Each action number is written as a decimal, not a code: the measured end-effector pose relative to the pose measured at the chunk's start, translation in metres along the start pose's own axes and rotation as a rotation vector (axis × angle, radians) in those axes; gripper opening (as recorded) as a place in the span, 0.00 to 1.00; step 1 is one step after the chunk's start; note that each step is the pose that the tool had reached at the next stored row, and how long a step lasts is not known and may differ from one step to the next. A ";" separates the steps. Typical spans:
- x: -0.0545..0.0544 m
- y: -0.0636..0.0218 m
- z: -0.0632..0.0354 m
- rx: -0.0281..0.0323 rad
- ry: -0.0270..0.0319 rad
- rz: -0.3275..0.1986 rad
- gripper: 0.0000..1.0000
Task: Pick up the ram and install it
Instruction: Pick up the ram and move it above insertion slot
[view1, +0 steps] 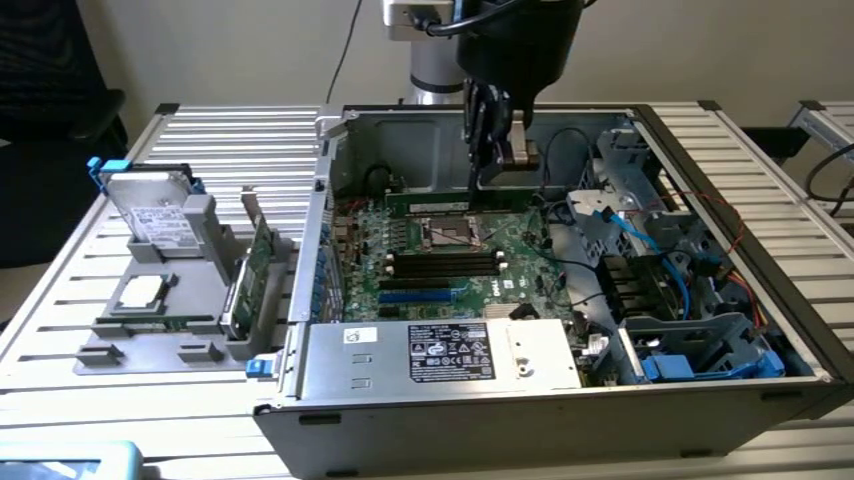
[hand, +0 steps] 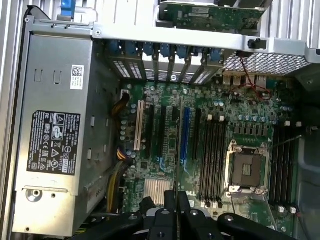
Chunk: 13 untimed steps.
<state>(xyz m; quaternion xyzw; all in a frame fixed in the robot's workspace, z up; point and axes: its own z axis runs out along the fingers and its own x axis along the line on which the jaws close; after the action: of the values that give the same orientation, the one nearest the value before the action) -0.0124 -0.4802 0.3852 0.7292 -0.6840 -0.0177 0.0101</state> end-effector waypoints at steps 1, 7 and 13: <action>0.000 -0.0007 0.0002 0.0004 -0.0001 0.002 0.13; -0.004 -0.0035 0.0023 0.0019 -0.0004 0.018 0.13; -0.017 -0.0065 0.0063 0.0040 -0.0005 0.020 0.13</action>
<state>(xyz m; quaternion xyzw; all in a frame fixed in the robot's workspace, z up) -0.0072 -0.4625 0.3788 0.7223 -0.6914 -0.0164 0.0087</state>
